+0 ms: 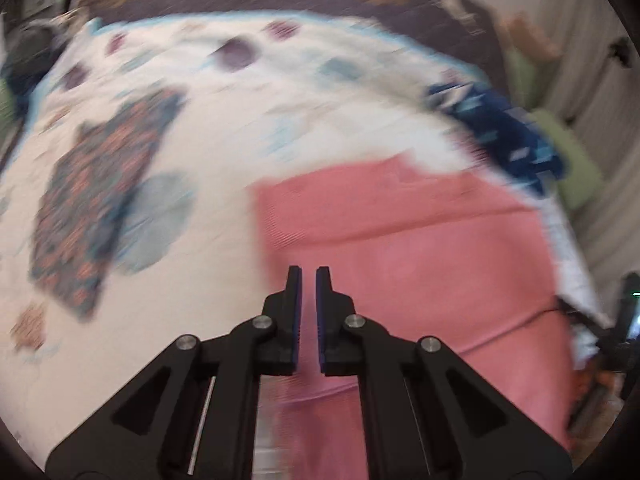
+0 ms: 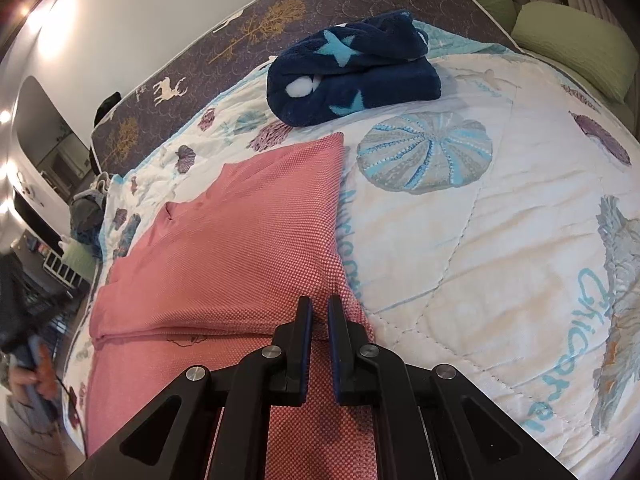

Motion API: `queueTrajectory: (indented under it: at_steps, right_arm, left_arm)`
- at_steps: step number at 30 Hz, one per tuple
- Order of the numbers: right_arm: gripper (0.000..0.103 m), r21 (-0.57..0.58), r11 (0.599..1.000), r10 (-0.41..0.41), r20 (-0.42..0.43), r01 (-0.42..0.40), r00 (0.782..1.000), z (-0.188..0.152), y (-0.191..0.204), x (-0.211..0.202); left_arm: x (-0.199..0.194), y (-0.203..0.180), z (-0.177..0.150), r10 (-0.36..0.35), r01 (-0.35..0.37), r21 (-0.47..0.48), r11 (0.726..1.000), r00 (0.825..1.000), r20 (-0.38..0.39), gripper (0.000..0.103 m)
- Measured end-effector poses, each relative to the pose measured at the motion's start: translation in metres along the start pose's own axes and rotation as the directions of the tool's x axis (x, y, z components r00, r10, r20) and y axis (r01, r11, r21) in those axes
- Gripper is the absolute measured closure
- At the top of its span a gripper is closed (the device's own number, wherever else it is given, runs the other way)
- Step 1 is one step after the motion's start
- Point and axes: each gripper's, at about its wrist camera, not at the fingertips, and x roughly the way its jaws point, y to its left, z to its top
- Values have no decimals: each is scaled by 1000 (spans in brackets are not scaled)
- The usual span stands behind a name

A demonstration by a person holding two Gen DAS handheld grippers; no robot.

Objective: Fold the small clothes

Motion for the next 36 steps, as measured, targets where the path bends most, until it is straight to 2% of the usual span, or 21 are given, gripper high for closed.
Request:
queueTrajectory:
  at_steps: [1, 3, 5, 7, 11, 12, 15, 17, 18, 19, 20, 22, 23, 25, 26, 29, 32, 33, 34, 35, 36]
  right_arm:
    - [97, 1, 1000, 1, 0, -1, 1000, 0, 0, 0]
    - [97, 0, 1000, -1, 0, 1, 1000, 0, 0, 0]
    - [97, -10, 1000, -9, -2, 9, 1000, 1, 3, -2]
    - [94, -38, 999, -33, 4, 33, 999, 5, 11, -8]
    - [90, -133, 990, -41, 56, 48, 998, 20, 45, -16]
    - [90, -163, 986, -35, 59, 44, 998, 25, 54, -14]
    - [90, -225, 974, -17, 28, 23, 999, 37, 71, 8]
    - [91, -242, 961, -134, 17, 134, 991, 40, 64, 33]
    - [94, -231, 949, -217, 11, 214, 976, 38, 53, 44]
    - [94, -169, 973, -161, 5, 160, 987, 37, 36, 46]
    - [96, -118, 986, -116, 10, 117, 993, 38, 28, 41]
    - [97, -82, 987, -141, 9, 141, 990, 41, 22, 36]
    - [96, -82, 986, -144, 12, 145, 989, 41, 23, 32]
    - [92, -83, 988, -128, 42, 132, 991, 46, 32, 21]
    - [91, -94, 988, -121, 59, 126, 991, 50, 37, 17]
    - [87, -172, 974, -135, 103, 151, 985, 64, 63, 18]
    - [76, -193, 961, -188, 53, 195, 981, 81, 65, 50]
    - [75, -179, 955, -236, 29, 237, 971, 82, 56, 64]
    - [76, -174, 946, -280, -12, 273, 960, 80, 44, 79]
    - [76, -152, 961, -231, 11, 230, 973, 76, 35, 78]
    - [75, -132, 969, -206, 22, 207, 978, 75, 32, 71]
  left_arm:
    - [4, 7, -5, 20, -20, -14, 1000, 1000, -17, 97]
    - [1, 14, -12, 7, -8, -42, 999, 1000, -18, 97]
    - [-14, 7, -16, -24, 25, -31, 999, 999, 26, 97]
    - [-30, -9, -16, -88, 88, 9, 996, 994, 63, 96]
    - [-32, -48, -6, -227, 221, 81, 972, 971, 74, 74]
    - [-26, -56, -4, -233, 227, 90, 970, 971, 62, 74]
    - [11, -67, -4, -161, 160, 82, 984, 987, -1, 74]
    - [38, -56, -12, -27, 29, 61, 998, 999, -34, 75]
    - [40, -50, -17, -44, 44, 59, 997, 999, -3, 75]
    - [36, -45, -20, -69, 68, 47, 997, 997, 22, 75]
    - [32, -45, -20, -57, 56, 42, 998, 998, 22, 75]
    - [24, -51, -19, -8, 6, 62, 998, 1000, 30, 75]
    - [16, -55, -17, -29, 26, 64, 998, 998, 48, 75]
    - [1, -62, -9, -119, 113, 64, 992, 988, 98, 75]
    - [-4, -67, -6, -125, 117, 72, 991, 986, 113, 74]
    - [6, -83, 8, -53, 39, 110, 993, 991, 123, 69]
    - [38, -82, 9, 71, -76, 111, 991, 996, 53, 68]
    - [47, -77, 5, 88, -90, 108, 990, 996, 23, 68]
    - [53, -71, -1, 75, -76, 105, 992, 997, 8, 68]
    - [47, -64, -7, 36, -41, 96, 995, 998, 49, 67]
    - [41, -60, -8, 16, -21, 87, 996, 999, 49, 67]
